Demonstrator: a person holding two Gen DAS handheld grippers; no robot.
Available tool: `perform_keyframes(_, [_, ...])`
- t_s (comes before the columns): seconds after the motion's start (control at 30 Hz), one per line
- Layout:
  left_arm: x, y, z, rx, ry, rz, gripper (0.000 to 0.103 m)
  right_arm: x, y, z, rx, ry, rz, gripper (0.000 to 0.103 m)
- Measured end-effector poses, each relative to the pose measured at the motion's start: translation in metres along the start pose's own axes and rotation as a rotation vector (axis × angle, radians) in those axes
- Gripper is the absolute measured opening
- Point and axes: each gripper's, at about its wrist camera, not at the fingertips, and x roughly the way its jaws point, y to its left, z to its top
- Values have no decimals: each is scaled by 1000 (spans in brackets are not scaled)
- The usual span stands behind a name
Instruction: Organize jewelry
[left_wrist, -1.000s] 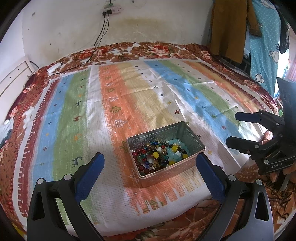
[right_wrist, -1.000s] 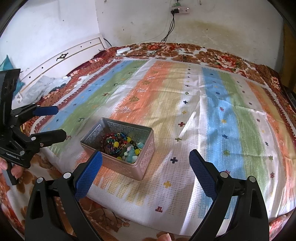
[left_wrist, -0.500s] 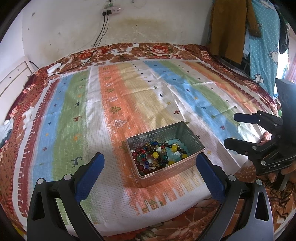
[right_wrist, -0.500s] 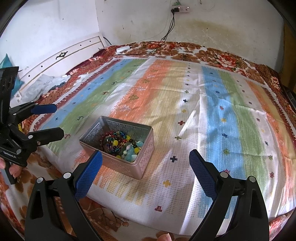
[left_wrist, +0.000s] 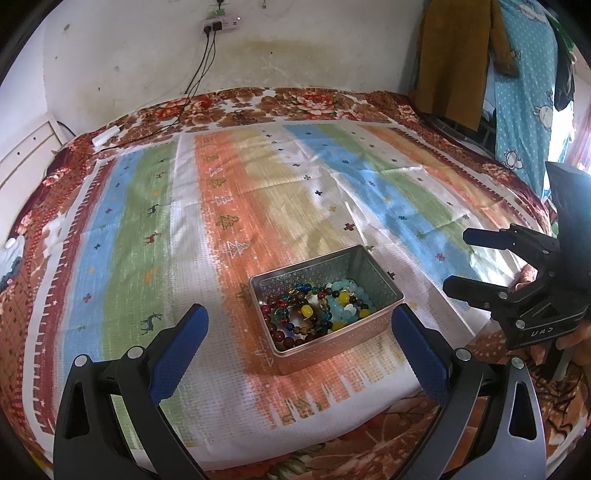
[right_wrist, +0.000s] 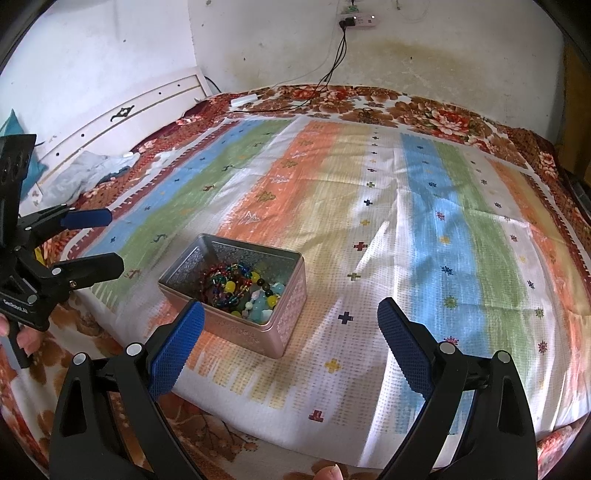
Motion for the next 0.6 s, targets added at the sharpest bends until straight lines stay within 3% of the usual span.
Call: perform_keyframes(0.6, [-2,-2,1,7,-1,-5,97,0,0,0,-1,1,0,95])
